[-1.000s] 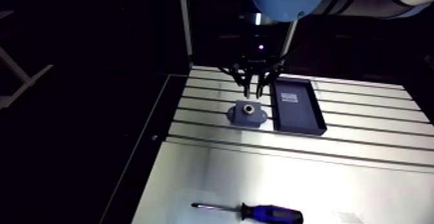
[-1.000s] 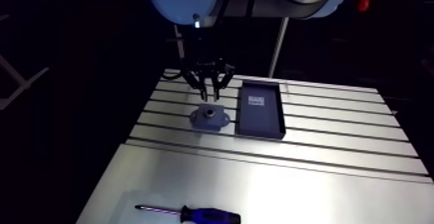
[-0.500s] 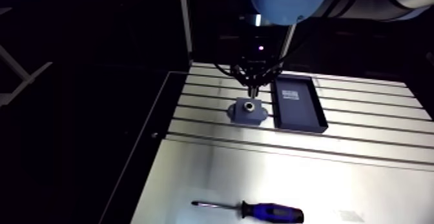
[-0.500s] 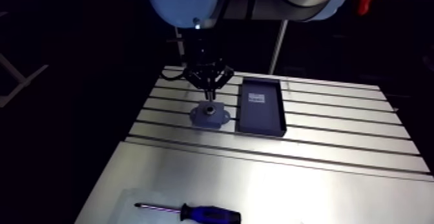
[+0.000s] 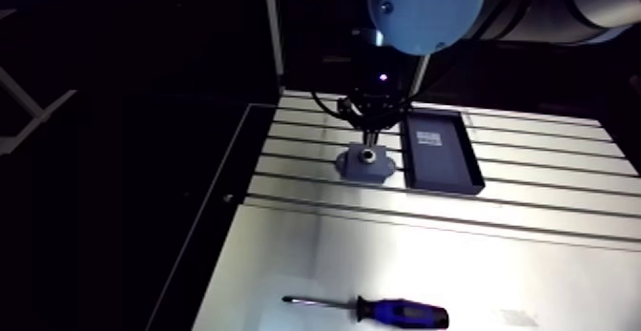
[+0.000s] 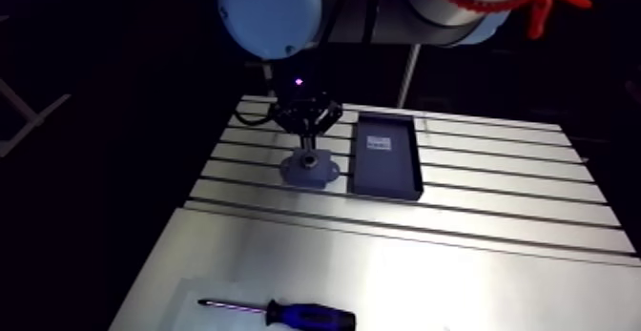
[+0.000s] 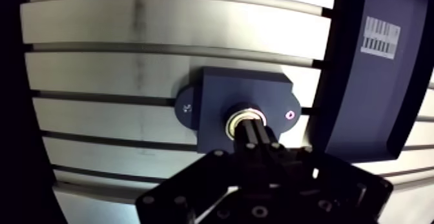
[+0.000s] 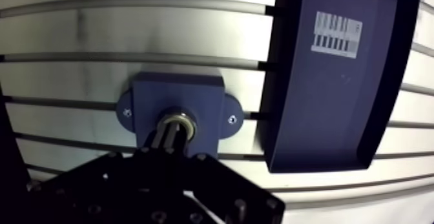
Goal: Pick up the bearing and press it into the housing until flush.
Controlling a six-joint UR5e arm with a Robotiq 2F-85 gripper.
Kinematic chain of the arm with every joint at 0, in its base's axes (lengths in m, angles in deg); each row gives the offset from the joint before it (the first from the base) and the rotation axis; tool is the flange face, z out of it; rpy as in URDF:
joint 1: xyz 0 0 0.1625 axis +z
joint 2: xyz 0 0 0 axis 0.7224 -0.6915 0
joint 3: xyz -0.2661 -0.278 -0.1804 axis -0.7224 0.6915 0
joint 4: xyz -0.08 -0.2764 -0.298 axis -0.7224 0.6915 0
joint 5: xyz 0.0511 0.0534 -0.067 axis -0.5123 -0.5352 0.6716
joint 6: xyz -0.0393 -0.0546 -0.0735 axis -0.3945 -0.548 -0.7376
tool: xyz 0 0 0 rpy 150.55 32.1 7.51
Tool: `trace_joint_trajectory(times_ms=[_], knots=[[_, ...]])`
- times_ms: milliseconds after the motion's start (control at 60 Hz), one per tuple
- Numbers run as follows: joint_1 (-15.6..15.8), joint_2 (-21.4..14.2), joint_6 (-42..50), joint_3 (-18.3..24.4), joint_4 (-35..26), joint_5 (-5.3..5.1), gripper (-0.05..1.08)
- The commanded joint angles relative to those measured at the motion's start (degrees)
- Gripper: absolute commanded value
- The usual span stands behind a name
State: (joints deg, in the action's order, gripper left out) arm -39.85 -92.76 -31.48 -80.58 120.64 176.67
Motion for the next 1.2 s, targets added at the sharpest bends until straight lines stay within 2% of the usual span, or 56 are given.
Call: trace_joint_trajectory(times_ms=[17,583,1067,1200], knots=[[-0.2,0.4,0.0,-0.5,0.4,-0.61,1.01],[-0.2,0.5,0.0,-0.8,0.3,-0.78,1.01],[-0.3,1.3,0.1,-0.8,0.4,-0.36,1.01],[-0.3,1.2,0.1,-0.8,0.4,-0.59,1.01]])
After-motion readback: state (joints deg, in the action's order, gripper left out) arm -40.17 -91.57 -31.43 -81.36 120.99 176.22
